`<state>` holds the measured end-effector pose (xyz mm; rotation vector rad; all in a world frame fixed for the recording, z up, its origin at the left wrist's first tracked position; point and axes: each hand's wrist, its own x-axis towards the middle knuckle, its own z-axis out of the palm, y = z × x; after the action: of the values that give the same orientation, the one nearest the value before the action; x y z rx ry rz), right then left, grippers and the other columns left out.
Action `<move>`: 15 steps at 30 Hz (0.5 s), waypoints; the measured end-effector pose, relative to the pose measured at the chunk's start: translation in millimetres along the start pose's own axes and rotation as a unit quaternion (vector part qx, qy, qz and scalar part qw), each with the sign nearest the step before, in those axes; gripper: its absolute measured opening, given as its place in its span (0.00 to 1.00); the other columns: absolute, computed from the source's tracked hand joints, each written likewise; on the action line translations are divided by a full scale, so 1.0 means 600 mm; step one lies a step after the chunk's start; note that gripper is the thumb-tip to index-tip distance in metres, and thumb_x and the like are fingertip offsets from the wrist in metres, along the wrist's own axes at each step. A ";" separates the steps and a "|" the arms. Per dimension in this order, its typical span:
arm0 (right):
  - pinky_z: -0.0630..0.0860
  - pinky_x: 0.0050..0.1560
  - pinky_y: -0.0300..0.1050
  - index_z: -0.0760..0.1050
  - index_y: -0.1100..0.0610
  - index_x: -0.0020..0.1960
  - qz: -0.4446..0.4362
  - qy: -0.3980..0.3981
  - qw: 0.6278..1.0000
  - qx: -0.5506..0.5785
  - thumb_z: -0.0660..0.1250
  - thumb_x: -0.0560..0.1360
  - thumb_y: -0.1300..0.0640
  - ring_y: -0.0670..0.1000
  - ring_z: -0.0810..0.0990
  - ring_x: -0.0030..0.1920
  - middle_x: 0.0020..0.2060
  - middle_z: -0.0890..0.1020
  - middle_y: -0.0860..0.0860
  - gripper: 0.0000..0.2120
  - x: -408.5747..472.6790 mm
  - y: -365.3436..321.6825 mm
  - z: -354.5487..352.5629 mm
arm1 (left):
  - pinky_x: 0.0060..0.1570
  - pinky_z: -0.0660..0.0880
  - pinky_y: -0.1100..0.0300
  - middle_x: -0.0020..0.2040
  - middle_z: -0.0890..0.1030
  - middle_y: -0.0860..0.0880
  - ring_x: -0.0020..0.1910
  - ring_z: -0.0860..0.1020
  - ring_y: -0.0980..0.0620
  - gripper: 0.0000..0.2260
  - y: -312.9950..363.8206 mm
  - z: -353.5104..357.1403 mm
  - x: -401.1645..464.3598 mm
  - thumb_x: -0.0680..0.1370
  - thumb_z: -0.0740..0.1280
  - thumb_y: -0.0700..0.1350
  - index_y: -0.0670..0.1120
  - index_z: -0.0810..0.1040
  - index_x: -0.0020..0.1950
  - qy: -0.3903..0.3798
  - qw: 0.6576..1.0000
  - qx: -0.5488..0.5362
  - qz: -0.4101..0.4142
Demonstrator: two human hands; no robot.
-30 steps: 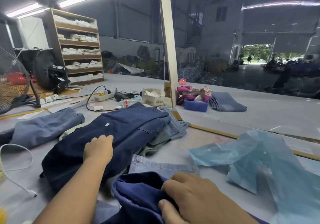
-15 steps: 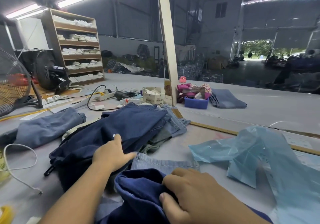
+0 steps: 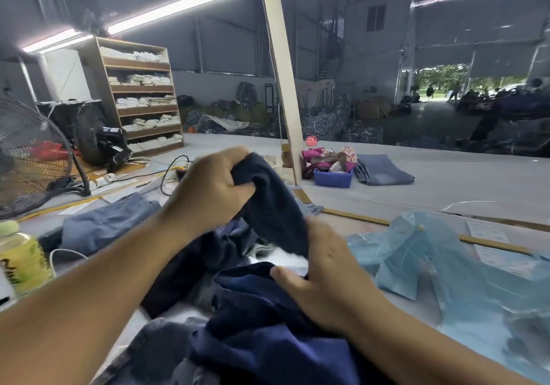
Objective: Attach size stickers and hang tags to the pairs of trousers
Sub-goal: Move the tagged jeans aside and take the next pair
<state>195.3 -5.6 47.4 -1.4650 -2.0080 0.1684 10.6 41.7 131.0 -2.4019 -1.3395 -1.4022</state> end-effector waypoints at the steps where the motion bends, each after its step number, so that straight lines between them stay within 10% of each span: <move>1: 0.55 0.75 0.48 0.46 0.55 0.78 -0.012 0.051 0.998 -0.026 0.66 0.71 0.36 0.53 0.55 0.74 0.76 0.56 0.52 0.47 -0.001 -0.001 -0.011 | 0.31 0.66 0.70 0.31 0.76 0.53 0.31 0.72 0.59 0.06 0.040 -0.021 0.001 0.70 0.68 0.38 0.48 0.75 0.39 -0.016 1.000 -0.015 0.022; 4: 0.47 0.77 0.50 0.36 0.50 0.77 -0.057 0.167 0.983 -0.039 0.69 0.63 0.31 0.48 0.46 0.76 0.78 0.47 0.52 0.58 -0.007 -0.018 -0.055 | 0.30 0.65 0.68 0.30 0.72 0.54 0.30 0.69 0.60 0.13 0.149 -0.062 -0.012 0.69 0.68 0.32 0.50 0.72 0.36 -0.105 0.988 -0.072 0.083; 6: 0.58 0.74 0.42 0.51 0.51 0.76 -0.073 0.190 0.977 0.058 0.68 0.61 0.33 0.40 0.59 0.71 0.73 0.63 0.44 0.51 -0.014 -0.042 -0.087 | 0.31 0.64 0.70 0.31 0.71 0.55 0.30 0.67 0.60 0.13 0.208 -0.071 -0.027 0.67 0.65 0.34 0.52 0.69 0.35 -0.141 0.977 -0.096 0.126; 8: 0.73 0.50 0.31 0.73 0.53 0.60 -0.093 0.208 0.959 0.166 0.67 0.64 0.42 0.32 0.75 0.50 0.50 0.78 0.31 0.27 -0.029 -0.052 -0.117 | 0.31 0.64 0.68 0.32 0.71 0.54 0.31 0.67 0.60 0.11 0.247 -0.075 -0.038 0.66 0.64 0.36 0.51 0.69 0.37 -0.113 0.975 -0.118 0.150; 10: 0.71 0.32 0.42 0.76 0.53 0.44 -0.092 0.241 0.936 0.239 0.68 0.67 0.59 0.40 0.76 0.33 0.36 0.81 0.40 0.06 -0.047 -0.052 -0.153 | 0.33 0.67 0.67 0.35 0.74 0.55 0.33 0.71 0.60 0.09 0.262 -0.078 -0.050 0.68 0.67 0.38 0.50 0.71 0.43 -0.072 0.974 -0.156 0.144; 15: 0.68 0.33 0.43 0.75 0.60 0.39 -0.090 0.257 0.902 0.335 0.57 0.60 0.68 0.46 0.72 0.36 0.31 0.77 0.56 0.12 -0.120 -0.041 -0.229 | 0.59 0.71 0.65 0.58 0.73 0.64 0.58 0.72 0.62 0.32 0.213 -0.034 -0.118 0.65 0.77 0.58 0.62 0.67 0.64 -0.193 0.979 -0.070 0.005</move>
<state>264.5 -114.4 136.7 -0.7721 -1.4287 0.3177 71.2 -92.6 136.5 -2.8825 -1.3336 -1.0985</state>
